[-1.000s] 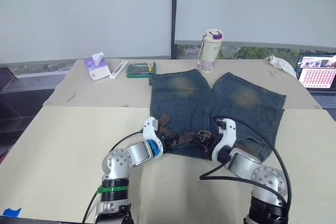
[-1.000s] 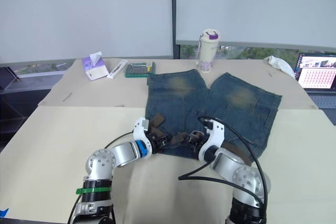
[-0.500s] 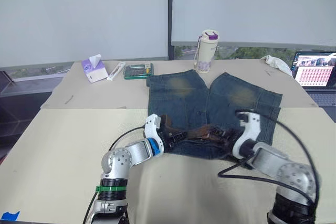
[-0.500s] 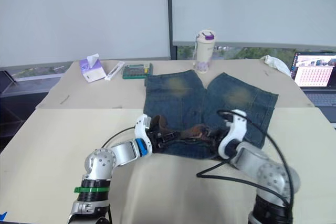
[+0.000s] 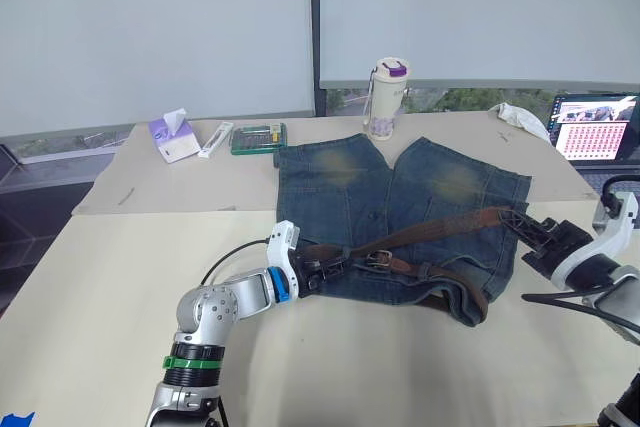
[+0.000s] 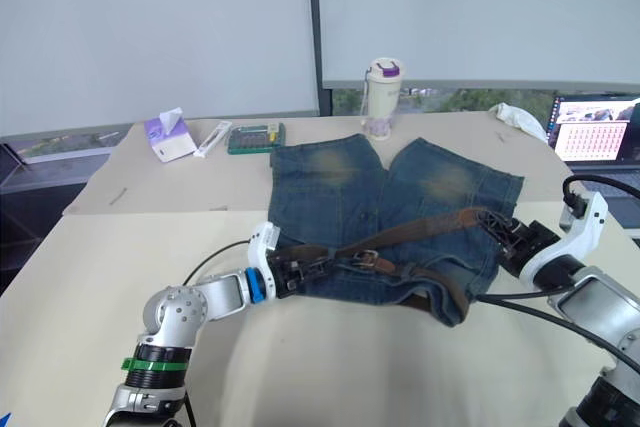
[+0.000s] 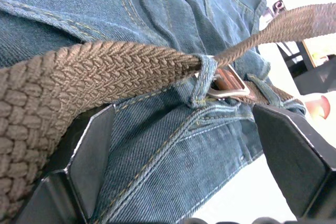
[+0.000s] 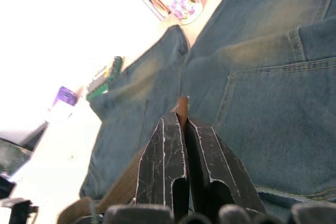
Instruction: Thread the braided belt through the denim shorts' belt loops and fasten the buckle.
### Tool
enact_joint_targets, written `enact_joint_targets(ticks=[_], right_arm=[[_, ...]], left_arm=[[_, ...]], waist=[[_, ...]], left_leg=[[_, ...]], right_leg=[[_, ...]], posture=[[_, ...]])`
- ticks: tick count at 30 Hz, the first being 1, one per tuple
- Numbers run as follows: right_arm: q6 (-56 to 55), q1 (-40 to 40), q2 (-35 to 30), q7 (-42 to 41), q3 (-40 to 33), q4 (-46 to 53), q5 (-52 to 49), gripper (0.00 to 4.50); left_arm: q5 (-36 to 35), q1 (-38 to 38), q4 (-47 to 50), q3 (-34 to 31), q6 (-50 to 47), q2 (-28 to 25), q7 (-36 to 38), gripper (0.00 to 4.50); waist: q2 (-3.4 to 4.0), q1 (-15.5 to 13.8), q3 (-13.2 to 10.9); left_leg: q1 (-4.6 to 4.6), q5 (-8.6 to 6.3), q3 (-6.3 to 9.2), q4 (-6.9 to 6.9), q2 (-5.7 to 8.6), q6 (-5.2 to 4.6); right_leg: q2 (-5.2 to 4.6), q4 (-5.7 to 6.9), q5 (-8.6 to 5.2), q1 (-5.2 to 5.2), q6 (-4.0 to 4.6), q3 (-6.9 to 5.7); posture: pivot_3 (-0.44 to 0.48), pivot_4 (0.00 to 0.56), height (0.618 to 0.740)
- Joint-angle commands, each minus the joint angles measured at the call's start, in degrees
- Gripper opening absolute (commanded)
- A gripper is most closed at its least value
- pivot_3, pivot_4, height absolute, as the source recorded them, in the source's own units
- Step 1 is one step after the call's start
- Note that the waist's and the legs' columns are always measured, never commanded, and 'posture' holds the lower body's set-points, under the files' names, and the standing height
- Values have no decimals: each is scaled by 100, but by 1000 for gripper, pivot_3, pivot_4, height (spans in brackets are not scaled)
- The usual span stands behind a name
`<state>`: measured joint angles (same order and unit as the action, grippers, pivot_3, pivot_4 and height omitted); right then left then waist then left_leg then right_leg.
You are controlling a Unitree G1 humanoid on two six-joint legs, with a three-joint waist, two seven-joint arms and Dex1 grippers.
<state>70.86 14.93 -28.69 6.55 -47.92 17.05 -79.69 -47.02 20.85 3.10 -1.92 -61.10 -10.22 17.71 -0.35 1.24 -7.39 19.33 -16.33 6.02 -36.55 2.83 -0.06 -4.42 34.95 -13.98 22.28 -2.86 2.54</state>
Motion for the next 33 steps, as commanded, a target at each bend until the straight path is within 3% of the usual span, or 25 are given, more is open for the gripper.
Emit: enact_joint_targets(ticks=[1,5,10,16,20,26,33], right_arm=[[-466,-51,-78,324,71,150,-587,0],[-869,-171,74,641,566,366,-1366,0],[-1346,-425,-3,905,1071,498,-1699,0],[-1782,-592,-291,934,1355,471,-1910,0],[-1960,-706,-479,775,1401,487,-2079,0],[-2080,-1176,-796,498,1271,533,-2265,0],[-2074,-1733,-1081,70,1307,683,-2154,0]], left_arm=[[-55,-277,-5,-61,-110,-317,501,4440],[-878,-298,342,-438,-217,-576,1534,4440],[-552,-552,650,-224,531,-1482,2968,4440],[-878,-497,643,-488,764,-1699,3744,4440],[-289,-341,460,-334,1414,-1489,3532,4440],[559,444,-746,-607,2538,-565,2310,4440],[832,904,-1553,-711,2693,-466,2140,4440]], waist=[[1,-1,0],[8,-9,-10],[12,-37,-18],[11,-69,-24],[11,-64,-25],[1,-146,-31],[-6,-125,-35]], left_leg=[[0,0,-1,0,-1,0],[0,0,-2,0,-9,0],[-1,4,1,-2,-16,0],[5,8,1,-2,-6,-8],[6,6,1,-1,-14,-10],[11,7,1,-2,-15,-12],[39,6,1,-1,-15,-16]], right_leg=[[-1,0,0,0,0,1],[-1,-1,0,10,0,0],[2,-2,15,29,24,-8],[-11,-18,20,24,34,-10],[-4,-18,19,25,33,-11],[-3,-37,12,6,13,-15],[1,-36,18,9,19,-17]], posture=[[0,150,740],[0,150,740],[0,150,740],[0,150,740],[0,150,740],[0,150,740],[0,150,740]])
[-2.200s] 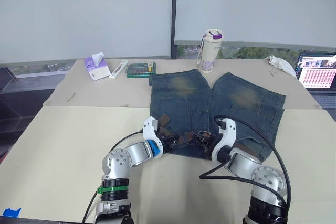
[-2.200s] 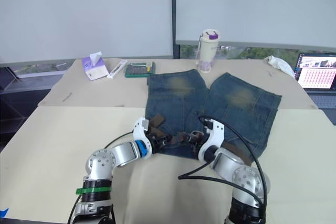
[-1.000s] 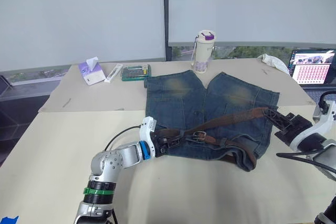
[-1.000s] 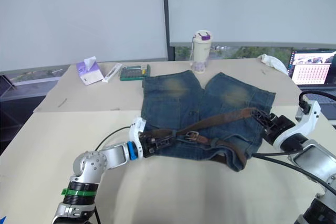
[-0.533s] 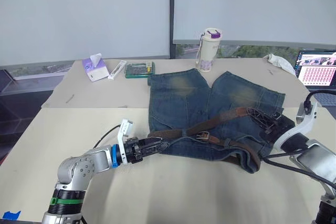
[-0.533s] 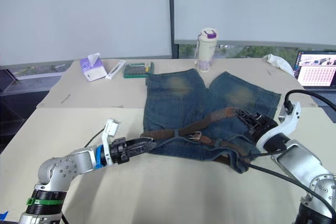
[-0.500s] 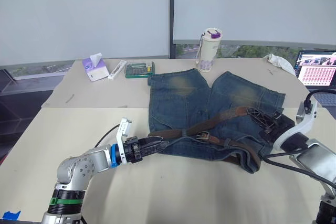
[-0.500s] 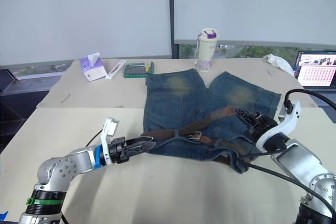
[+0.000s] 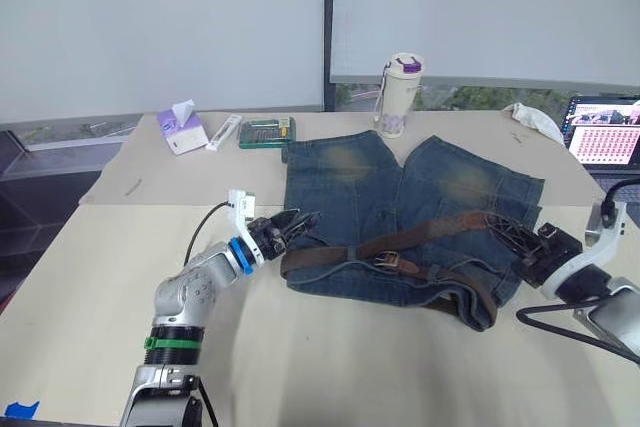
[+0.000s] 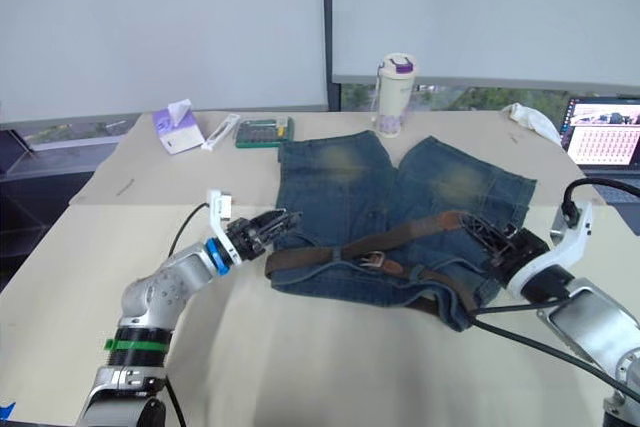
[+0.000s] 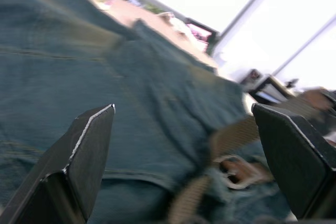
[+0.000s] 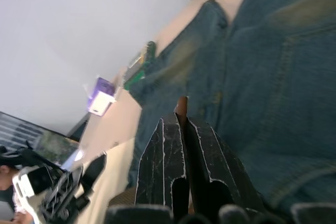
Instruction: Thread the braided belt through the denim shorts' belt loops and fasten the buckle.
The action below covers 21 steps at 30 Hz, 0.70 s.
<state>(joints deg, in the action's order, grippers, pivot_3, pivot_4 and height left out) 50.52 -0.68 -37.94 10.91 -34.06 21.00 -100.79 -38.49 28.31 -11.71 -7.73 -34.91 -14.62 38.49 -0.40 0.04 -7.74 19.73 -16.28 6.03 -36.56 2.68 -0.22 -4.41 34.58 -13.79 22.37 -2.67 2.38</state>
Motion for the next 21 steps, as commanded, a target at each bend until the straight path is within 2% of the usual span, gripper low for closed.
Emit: enact_joint_targets(ticks=[1,6,10,13,18,21], right_arm=[[0,-310,-210,-509,-99,311,27,0],[25,-857,-433,-1085,-197,336,255,0],[-115,-961,-401,-1471,-309,434,4,0],[-100,-1049,-402,-1686,-265,585,-38,0],[-264,-1121,-297,-1989,-224,926,-177,0],[-390,-1114,-257,-1977,-249,939,-304,0]], left_arm=[[-24,175,-114,-127,37,-53,134,4440],[-199,144,-54,-130,-326,-210,476,4440],[-62,62,10,-36,-345,-233,521,4440],[-250,-48,299,-50,-437,-142,599,4440],[510,-211,557,504,-117,-202,324,4440],[597,-288,792,526,26,-53,143,4440]], waist=[[-1,-4,0],[-3,-3,-2],[-17,0,-10],[-20,-4,-12],[-24,-45,-14],[-26,-66,-16]], left_leg=[[0,0,1,0,1,0],[0,0,0,-2,3,0],[-1,0,0,-3,2,0],[-1,0,1,-3,1,0],[-1,0,3,-3,3,0],[-1,0,3,-4,3,0]], right_leg=[[0,0,-1,1,-1,-1],[-1,0,-12,-1,-21,-2],[-1,3,-13,-2,-23,-1],[-1,5,-13,-1,-22,-1],[-4,4,-12,-2,-22,1],[-4,4,-12,-2,-23,1]], posture=[[0,150,740],[0,150,740],[0,150,740],[0,150,740],[0,150,740],[0,150,740]])
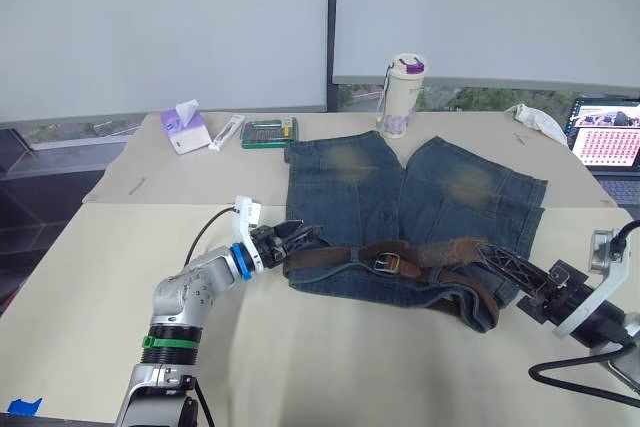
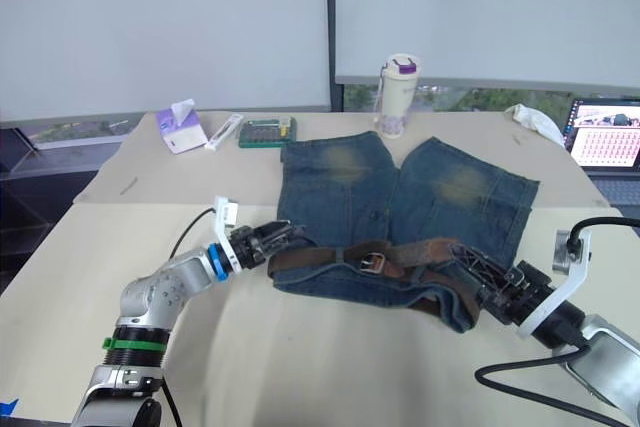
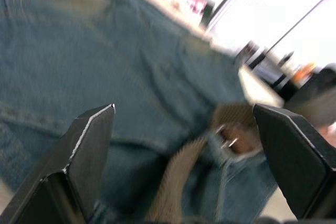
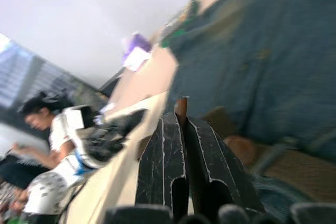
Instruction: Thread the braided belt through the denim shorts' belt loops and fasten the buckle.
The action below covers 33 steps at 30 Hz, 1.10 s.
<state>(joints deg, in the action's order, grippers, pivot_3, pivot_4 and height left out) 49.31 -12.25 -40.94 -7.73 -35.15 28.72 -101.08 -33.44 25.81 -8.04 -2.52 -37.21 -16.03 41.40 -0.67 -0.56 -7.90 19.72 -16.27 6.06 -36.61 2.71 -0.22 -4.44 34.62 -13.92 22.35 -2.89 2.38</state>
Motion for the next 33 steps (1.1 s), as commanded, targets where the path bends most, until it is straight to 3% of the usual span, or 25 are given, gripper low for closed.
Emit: enact_joint_targets(ticks=[1,9,12,25,30,33], right_arm=[[-302,16,61,-140,-160,155,-336,0],[-515,-215,182,-557,-450,202,-992,0],[-549,-260,170,-522,-385,185,-1108,0],[-782,-473,381,-547,-264,374,-843,0],[-1116,-383,562,-248,-319,387,-1081,0],[-1596,-50,904,482,-96,379,-1185,0]], left_arm=[[38,-101,533,-25,291,153,-140,4440],[-196,-671,1203,49,259,253,75,4440],[108,-797,1156,285,470,140,213,4440],[1248,-1033,231,1095,1161,-107,395,4440],[1516,-1151,196,1393,1490,-220,637,4440],[1618,-1187,142,1476,1631,-204,689,4440]], waist=[[0,-9,0],[-3,-11,-3],[-2,-10,-2],[12,-12,5],[50,-8,28],[55,-10,32]], left_leg=[[0,0,1,0,-1,0],[3,-1,0,0,-2,-1],[2,-1,0,0,-3,-1],[-2,-1,-2,-1,-2,-1],[-9,-4,-6,-1,-2,-6],[-9,-4,-6,-1,-1,-7]], right_leg=[[0,-1,0,1,0,0],[0,-3,19,0,31,-1],[2,-2,0,0,1,-1],[0,-2,11,-6,18,-1],[-1,-2,-1,-10,-1,4],[-3,-2,-1,-10,-1,6]], posture=[[0,150,740],[0,150,740],[0,150,740],[0,150,740],[0,150,740],[0,150,740]])
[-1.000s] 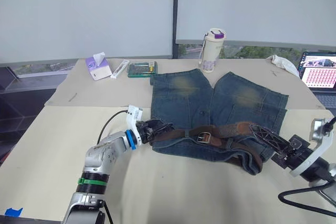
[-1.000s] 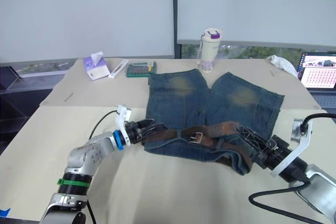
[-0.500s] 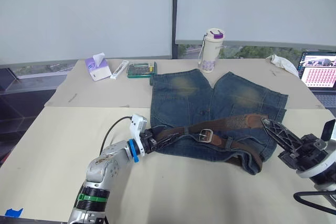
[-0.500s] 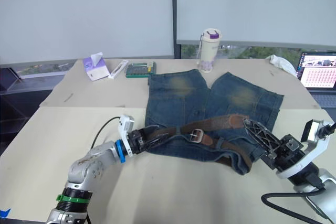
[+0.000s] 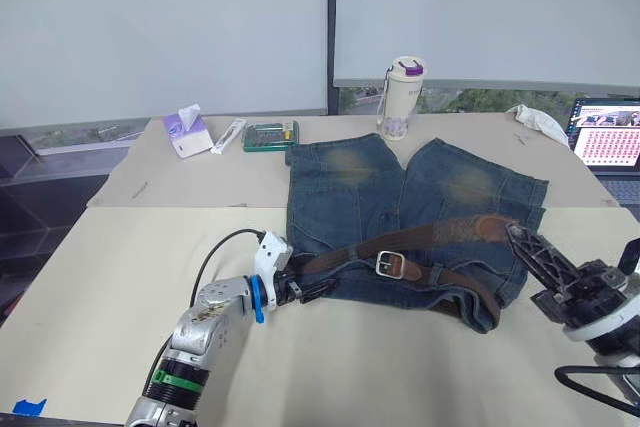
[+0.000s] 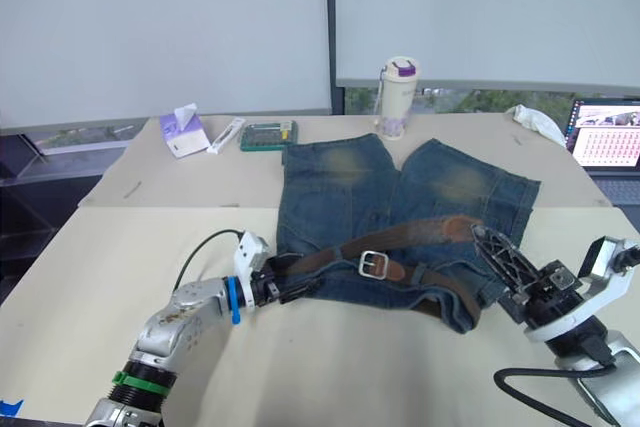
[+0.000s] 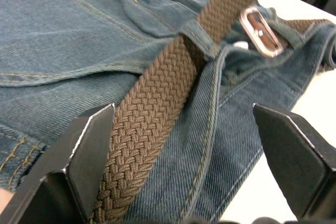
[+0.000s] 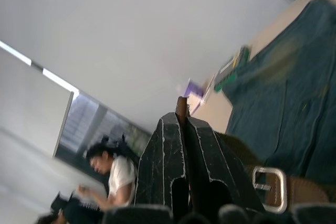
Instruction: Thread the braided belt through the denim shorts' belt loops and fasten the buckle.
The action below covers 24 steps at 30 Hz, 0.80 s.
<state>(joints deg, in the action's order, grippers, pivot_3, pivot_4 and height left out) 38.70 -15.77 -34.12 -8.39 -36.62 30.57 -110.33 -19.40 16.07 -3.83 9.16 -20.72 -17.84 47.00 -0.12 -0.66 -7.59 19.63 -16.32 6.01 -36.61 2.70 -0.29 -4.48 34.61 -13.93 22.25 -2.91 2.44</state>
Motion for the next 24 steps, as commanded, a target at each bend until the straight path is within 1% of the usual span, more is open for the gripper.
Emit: enact_joint_targets(ticks=[1,3,6,8,10,11,14,17,18,19,20,21,22,23,24], right_arm=[[-647,387,316,801,135,174,-266,373],[-722,482,477,1016,228,233,-267,1073],[-962,663,656,1577,416,340,-267,2077],[-1121,839,651,2252,582,170,-265,2717],[-1165,986,624,2957,737,-67,-266,2717],[-1099,983,506,3018,786,-113,-165,2717],[-709,784,109,2599,847,-12,200,2717],[-512,573,-355,1718,730,40,1200,2717],[-465,526,-462,1503,689,36,1347,2717],[-387,486,-532,1341,664,31,1275,2717],[-243,430,-621,1181,705,86,1107,3247],[-117,403,-708,1111,810,135,1039,3468],[-39,385,-767,1066,886,166,1010,3849],[4,519,-759,1327,1133,78,1016,4280],[-38,692,-662,1680,1347,-73,996,4467]], left_arm=[[244,-232,-271,342,16,-21,149,4478],[268,-260,-251,364,45,-4,160,4500],[295,-286,-228,373,101,31,144,4500],[316,-296,-222,359,152,48,116,4500],[335,-298,-217,355,184,61,101,4500],[345,-300,-217,357,197,64,99,4500],[369,-298,-220,358,221,77,99,4500],[392,-290,-224,351,245,74,109,4500],[396,-287,-225,350,247,75,108,4500],[400,-285,-225,347,249,75,108,4500],[411,-283,-223,342,265,74,108,4500],[422,-279,-223,334,284,75,107,4500],[432,-277,-222,328,297,77,108,4500],[439,-277,-213,318,312,84,106,4500],[445,-275,-196,317,336,91,112,4500]], waist=[[3,1,2],[10,-2,8],[20,-1,14],[25,4,18],[24,6,18],[24,3,19],[28,-1,21],[27,4,21],[25,7,22],[24,8,22],[25,9,22],[24,10,22],[24,9,22],[24,9,22],[18,19,25]], left_leg=[[0,0,0,0,0,0],[-1,0,0,0,1,0],[-1,-1,2,0,6,-2],[-2,-2,1,0,11,-3],[-9,-2,0,0,20,-3],[-13,-2,0,0,23,-3],[-24,-1,0,0,35,-6],[-22,-5,-4,0,41,-14],[-23,-5,-5,-1,45,-15],[-23,-5,-5,-2,44,-16],[-24,-5,-5,-3,44,-16],[-24,-5,-5,-4,44,-16],[-24,-5,-4,-4,41,-16],[-23,-5,-4,-4,40,-16],[-23,-5,-4,-4,40,-16]], right_leg=[[-1,0,0,0,0,1],[-2,1,0,0,0,2],[-7,4,1,0,2,1],[-12,9,3,1,5,4],[-20,21,3,1,6,7],[-22,23,1,-1,4,7],[-32,26,-2,0,2,6],[-37,26,-3,-6,2,7],[-39,26,-7,-9,-5,7],[-39,26,-16,-10,-20,6],[-38,27,-21,-11,-28,6],[-38,28,-21,-13,-29,6],[-37,29,-21,-14,-29,5],[-36,29,-21,-13,-29,5],[-36,29,-21,-13,-29,5]], posture=[[0,150,740],[0,150,740],[0,150,740],[0,150,740],[0,150,740],[0,150,740],[0,150,740],[0,150,740],[0,150,740],[0,150,740],[0,150,740],[0,150,740],[0,150,740],[0,150,740],[0,150,740]])
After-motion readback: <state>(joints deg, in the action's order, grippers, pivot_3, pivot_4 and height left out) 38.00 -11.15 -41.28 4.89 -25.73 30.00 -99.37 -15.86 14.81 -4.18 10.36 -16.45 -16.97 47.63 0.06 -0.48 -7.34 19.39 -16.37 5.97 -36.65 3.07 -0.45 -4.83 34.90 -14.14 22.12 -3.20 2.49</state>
